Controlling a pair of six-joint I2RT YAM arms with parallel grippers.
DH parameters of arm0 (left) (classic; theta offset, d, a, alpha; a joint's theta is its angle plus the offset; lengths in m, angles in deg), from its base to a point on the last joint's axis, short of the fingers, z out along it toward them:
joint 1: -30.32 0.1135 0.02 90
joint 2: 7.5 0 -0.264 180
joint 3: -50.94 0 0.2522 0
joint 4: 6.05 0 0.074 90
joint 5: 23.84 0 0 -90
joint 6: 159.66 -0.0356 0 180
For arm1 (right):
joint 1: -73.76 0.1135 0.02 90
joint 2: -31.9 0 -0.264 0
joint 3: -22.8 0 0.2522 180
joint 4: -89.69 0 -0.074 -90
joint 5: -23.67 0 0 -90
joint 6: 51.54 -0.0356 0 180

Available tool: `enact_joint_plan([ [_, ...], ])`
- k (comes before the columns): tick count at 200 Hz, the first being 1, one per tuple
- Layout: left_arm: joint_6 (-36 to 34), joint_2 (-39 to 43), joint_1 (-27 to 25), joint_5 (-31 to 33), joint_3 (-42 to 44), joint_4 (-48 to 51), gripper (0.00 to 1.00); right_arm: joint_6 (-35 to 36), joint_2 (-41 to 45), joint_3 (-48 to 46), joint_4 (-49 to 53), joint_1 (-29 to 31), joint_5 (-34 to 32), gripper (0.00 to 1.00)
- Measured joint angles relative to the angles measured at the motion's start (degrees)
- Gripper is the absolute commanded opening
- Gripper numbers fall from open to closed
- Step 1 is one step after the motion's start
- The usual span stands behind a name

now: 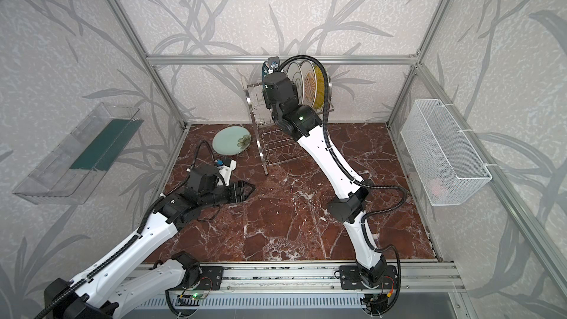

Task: Load the plates into the dish rack
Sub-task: 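Lower the plate with the right gripper into the rack slot beside the sunburst plate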

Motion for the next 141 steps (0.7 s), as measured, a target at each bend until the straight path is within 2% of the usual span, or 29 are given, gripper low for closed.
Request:
enact_joint_plan([
  [141, -1.07, 0.81, 0.37, 0.83, 0.63, 1.25, 0.65, 0.22, -4.57, 1.46, -2.51, 0.28, -2.54, 0.0],
])
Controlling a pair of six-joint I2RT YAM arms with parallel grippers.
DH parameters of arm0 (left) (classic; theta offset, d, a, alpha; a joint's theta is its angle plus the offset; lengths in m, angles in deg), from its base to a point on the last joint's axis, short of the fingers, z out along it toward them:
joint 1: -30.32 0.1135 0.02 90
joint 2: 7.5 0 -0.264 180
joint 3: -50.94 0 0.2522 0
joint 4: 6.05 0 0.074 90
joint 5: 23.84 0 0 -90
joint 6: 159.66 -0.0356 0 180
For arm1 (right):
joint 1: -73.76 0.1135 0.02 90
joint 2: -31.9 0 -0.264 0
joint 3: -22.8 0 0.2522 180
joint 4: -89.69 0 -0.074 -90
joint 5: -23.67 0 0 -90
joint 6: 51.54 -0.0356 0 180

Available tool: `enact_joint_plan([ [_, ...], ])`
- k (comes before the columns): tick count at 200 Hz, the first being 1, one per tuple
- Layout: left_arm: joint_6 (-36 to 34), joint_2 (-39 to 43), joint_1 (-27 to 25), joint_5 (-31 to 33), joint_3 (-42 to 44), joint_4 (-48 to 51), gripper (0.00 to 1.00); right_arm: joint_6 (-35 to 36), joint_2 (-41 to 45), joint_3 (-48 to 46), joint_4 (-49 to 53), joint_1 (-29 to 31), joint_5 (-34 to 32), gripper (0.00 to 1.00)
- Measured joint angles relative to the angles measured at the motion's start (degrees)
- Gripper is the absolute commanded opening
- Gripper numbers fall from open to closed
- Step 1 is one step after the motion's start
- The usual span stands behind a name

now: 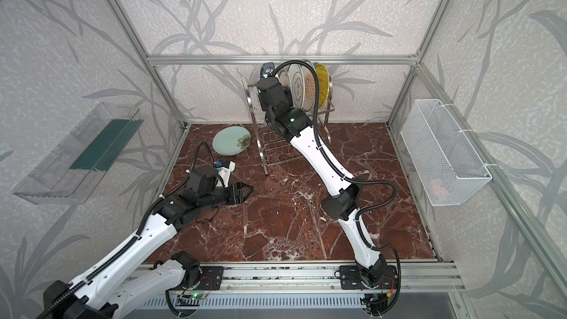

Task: Load the plates into the dish rack
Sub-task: 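Lower the plate with the right gripper into the rack slot beside the sunburst plate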

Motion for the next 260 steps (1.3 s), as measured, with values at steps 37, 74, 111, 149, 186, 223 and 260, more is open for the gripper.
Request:
enact_joint_plan([
  [37, -0.02, 0.24, 0.04, 0.0, 0.39, 0.02, 0.65, 1.16, -0.35, 0.0, -1.42, 0.28, -1.46, 0.0],
  [74, 0.0, 0.22, 0.09, -0.02, 0.46, -0.02, 0.65, 2.8, -0.61, 0.09, -3.28, 0.37, -2.82, 0.0],
  [111, -0.02, 0.2, 0.33, -0.02, 0.46, 0.0, 0.65, 4.59, -0.79, 0.09, -4.98, 0.42, -3.98, 0.0],
  [149, -0.02, 0.17, 0.37, -0.04, 0.46, -0.02, 0.65, 5.97, -1.01, 0.11, -6.23, 0.42, -4.61, 0.0],
  [186, -0.02, 0.13, 0.39, -0.04, 0.46, 0.0, 0.65, 6.45, -1.46, 0.11, -6.62, 0.42, -4.85, 0.0],
  [223, -0.02, 0.13, 0.48, -0.04, 0.46, -0.02, 0.65, 6.4, -1.51, 0.11, -6.62, 0.35, -4.87, 0.0],
  [260, -0.02, 0.07, 0.63, -0.02, 0.46, -0.02, 0.65, 6.05, -1.51, 0.11, -6.64, 0.02, -4.85, 0.0],
])
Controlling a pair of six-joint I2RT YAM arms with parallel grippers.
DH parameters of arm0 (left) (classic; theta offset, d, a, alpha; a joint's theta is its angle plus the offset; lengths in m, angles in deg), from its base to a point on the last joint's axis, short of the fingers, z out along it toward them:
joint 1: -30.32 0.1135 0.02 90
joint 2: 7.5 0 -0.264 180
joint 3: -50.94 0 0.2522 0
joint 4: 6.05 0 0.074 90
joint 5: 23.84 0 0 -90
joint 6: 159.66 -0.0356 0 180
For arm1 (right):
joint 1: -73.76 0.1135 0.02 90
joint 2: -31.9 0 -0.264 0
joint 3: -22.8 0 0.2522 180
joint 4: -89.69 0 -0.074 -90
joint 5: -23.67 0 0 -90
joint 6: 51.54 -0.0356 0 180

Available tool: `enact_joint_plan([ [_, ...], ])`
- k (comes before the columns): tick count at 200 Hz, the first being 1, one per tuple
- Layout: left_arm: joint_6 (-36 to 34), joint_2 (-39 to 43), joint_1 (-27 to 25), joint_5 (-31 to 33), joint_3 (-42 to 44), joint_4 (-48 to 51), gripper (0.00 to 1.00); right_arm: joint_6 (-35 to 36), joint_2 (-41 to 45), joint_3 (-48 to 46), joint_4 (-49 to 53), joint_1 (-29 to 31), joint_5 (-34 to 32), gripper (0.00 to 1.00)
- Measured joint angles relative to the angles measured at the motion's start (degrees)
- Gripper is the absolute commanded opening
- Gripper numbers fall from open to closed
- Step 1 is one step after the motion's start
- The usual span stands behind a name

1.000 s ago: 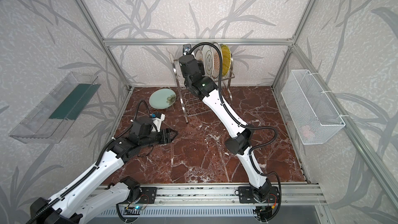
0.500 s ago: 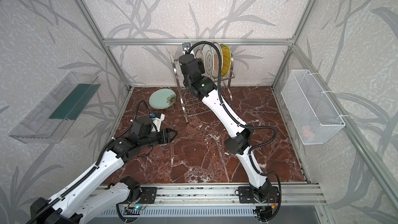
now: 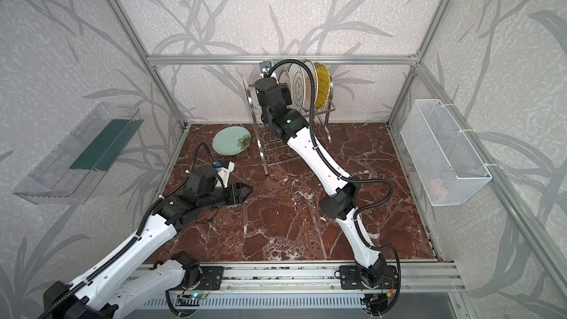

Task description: Load the plates into the dish rack

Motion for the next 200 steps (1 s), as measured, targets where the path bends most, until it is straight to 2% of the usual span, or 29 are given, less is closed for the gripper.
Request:
enact_joint_plan([
  [200, -0.42, -0.04, 0.42, 0.0, 0.0, 0.11, 0.65, -2.91, 0.0, 0.66, 1.9, -1.99, 1.18, 0.0],
])
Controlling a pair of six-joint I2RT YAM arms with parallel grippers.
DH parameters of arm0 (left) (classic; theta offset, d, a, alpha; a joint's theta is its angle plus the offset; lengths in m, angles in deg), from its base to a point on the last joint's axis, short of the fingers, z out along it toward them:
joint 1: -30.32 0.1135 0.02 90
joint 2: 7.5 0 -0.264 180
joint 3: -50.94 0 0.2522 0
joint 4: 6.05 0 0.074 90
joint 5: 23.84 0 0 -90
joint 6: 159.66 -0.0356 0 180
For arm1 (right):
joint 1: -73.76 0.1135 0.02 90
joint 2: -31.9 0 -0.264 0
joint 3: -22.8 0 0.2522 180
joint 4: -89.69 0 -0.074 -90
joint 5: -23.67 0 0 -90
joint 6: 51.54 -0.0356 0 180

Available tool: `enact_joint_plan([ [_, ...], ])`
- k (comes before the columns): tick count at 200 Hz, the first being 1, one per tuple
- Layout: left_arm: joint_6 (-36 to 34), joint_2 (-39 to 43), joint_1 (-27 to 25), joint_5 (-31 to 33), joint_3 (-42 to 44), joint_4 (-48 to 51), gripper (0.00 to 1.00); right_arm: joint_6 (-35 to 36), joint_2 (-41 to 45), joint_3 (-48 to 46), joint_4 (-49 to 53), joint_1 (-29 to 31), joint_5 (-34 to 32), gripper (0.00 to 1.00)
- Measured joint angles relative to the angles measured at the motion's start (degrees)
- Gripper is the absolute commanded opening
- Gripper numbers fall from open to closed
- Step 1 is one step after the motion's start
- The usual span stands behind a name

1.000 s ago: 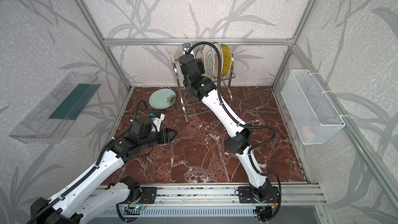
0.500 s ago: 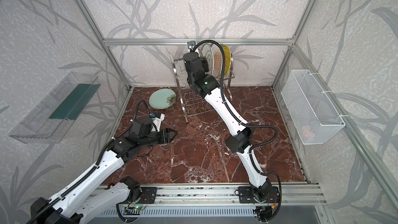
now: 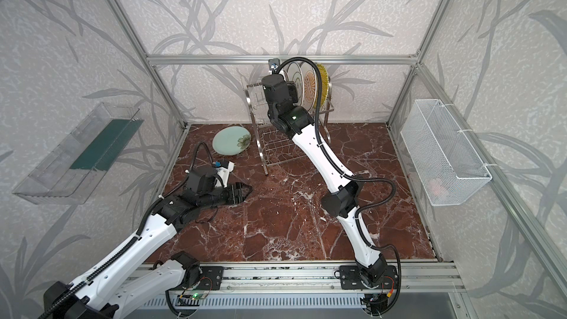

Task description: Load the plates into the dish rack

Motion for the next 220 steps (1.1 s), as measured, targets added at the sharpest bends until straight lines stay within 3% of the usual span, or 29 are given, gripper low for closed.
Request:
enact_joint_plan([
  [220, 0.0, 0.0, 0.02, 0.0, 0.0, 0.2, 0.65, -1.95, 0.0, -1.01, 3.17, 0.07, 1.42, 0.0],
])
